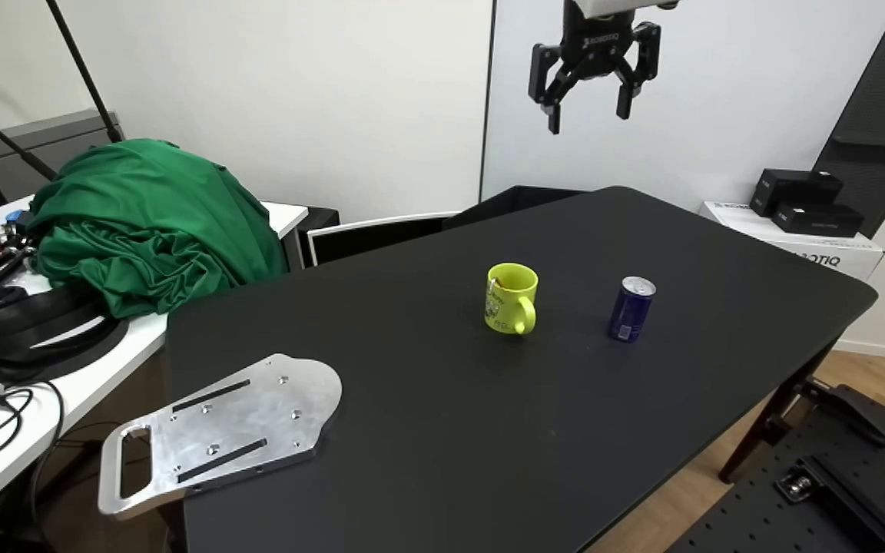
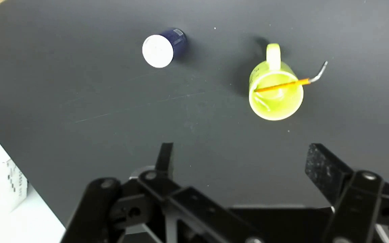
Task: Remove the orange thing from the mug and put it on the table
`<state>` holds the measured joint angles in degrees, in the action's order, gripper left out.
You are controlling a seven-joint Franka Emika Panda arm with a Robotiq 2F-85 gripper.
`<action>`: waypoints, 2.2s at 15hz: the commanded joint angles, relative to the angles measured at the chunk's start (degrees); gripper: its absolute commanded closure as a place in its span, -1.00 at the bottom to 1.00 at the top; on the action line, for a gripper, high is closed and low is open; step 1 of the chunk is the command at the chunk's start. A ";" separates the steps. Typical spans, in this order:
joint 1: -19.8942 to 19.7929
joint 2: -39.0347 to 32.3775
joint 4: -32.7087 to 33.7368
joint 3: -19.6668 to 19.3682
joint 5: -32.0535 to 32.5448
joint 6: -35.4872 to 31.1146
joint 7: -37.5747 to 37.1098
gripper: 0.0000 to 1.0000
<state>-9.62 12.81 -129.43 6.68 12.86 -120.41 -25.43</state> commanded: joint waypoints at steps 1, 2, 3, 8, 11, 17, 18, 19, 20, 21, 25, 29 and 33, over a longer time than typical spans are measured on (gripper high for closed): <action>1.04 -12.06 11.68 -0.96 2.69 2.30 -12.49 -1.00; 1.82 -14.30 13.58 -1.41 3.22 2.71 -15.85 -1.00; 2.81 -16.56 15.10 -1.84 4.01 2.28 -19.65 -1.00; 9.36 -25.97 21.32 -4.62 5.85 4.96 -37.32 -1.00; 12.82 -29.62 22.37 -5.99 5.58 6.38 -43.41 -1.00; 14.30 -32.21 20.18 -6.63 -1.61 1.65 -36.36 -1.00; 14.20 -32.61 20.19 -6.67 -2.63 1.18 -35.13 -1.00; 14.07 -32.72 20.20 -6.69 -3.10 1.00 -34.53 -1.00; 13.97 -32.71 20.24 -6.71 -3.31 0.99 -34.21 -1.00; 13.93 -32.71 20.32 -6.71 -3.34 0.99 -34.02 -1.00; 13.93 -32.71 20.47 -6.71 -3.37 0.99 -33.87 -1.00; 14.43 -32.81 20.40 -7.14 -3.27 1.01 -33.84 -1.00; 14.45 -32.82 20.40 -7.16 -3.27 1.01 -33.83 -1.00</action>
<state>3.58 -20.01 -109.11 0.88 10.13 -119.46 -59.64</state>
